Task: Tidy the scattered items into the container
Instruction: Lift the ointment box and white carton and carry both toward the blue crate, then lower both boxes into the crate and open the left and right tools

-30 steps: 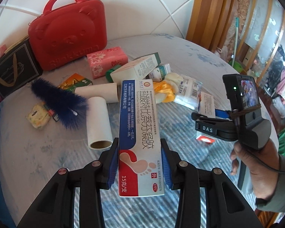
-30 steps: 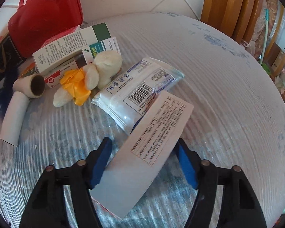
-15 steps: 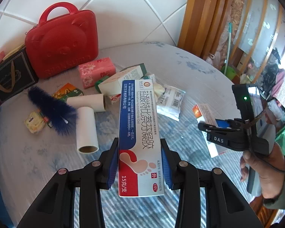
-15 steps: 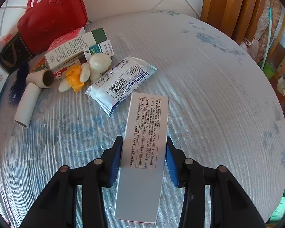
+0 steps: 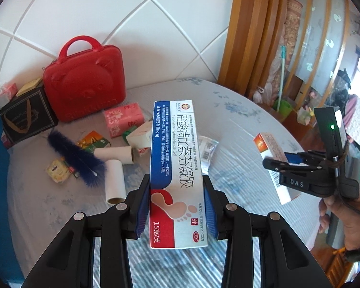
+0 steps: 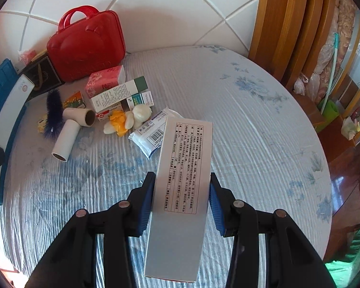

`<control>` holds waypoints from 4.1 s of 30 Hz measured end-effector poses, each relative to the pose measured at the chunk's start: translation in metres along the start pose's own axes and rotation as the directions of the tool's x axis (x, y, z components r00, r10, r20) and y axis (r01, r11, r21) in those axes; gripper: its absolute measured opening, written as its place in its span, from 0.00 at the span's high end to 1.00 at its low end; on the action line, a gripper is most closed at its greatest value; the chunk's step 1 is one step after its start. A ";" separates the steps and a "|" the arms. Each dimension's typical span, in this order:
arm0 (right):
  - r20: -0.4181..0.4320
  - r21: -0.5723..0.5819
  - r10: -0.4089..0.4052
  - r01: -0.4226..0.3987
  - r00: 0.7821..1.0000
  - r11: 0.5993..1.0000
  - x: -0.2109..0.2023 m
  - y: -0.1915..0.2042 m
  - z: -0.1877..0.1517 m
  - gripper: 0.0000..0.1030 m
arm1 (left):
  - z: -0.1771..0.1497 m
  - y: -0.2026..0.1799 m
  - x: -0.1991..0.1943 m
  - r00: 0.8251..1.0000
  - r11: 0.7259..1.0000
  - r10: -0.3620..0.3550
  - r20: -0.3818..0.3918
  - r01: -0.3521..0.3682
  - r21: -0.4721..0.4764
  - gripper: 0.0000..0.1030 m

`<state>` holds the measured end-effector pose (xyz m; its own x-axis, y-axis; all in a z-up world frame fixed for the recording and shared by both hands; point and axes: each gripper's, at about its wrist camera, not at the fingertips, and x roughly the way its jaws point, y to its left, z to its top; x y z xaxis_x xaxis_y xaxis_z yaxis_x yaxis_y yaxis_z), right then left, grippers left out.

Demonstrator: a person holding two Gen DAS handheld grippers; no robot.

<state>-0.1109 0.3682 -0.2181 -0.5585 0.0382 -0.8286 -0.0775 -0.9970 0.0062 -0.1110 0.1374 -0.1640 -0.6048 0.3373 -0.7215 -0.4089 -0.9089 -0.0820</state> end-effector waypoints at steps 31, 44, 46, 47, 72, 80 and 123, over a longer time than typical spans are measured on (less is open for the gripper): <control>0.233 -0.059 0.069 -0.057 0.970 0.997 -0.169 0.012 -0.006 0.59 | 0.015 -0.029 -0.159 0.976 0.998 0.058 0.208 -0.060 0.000 0.63; 0.251 -0.117 0.150 -0.124 0.956 0.985 -0.181 0.043 -0.005 0.59 | 0.006 -0.026 -0.190 0.961 0.992 0.125 0.248 -0.124 -0.023 0.63; 0.253 -0.131 0.162 -0.132 0.954 0.982 -0.183 0.050 -0.005 0.59 | 0.005 -0.023 -0.194 0.957 0.991 0.135 0.255 -0.131 -0.032 0.63; 0.254 -0.140 0.165 -0.133 0.953 0.981 -0.184 0.054 -0.004 0.59 | 0.005 -0.022 -0.196 0.956 0.990 0.140 0.258 -0.135 -0.037 0.63; 0.286 -0.231 0.166 -0.100 0.944 0.968 -0.222 0.198 0.009 0.59 | -0.018 0.113 -0.256 0.934 0.984 0.162 0.319 -0.128 -0.125 0.63; 0.284 -0.270 0.202 -0.123 0.937 0.955 -0.228 0.269 0.014 0.59 | -0.029 0.181 -0.286 0.926 0.973 0.205 0.318 -0.159 -0.166 0.63; 0.242 -0.570 0.479 -0.276 0.844 0.774 -0.222 0.640 0.101 0.59 | -0.051 0.517 -0.401 0.806 0.843 0.491 0.331 -0.343 -0.415 0.63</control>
<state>-0.1205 -0.2719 0.0264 -0.7080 -0.4291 -0.5609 0.5650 -0.8207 -0.0854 -0.0450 -0.4799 0.0477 -0.9142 -0.0928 -0.3945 0.1461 -0.9834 -0.1073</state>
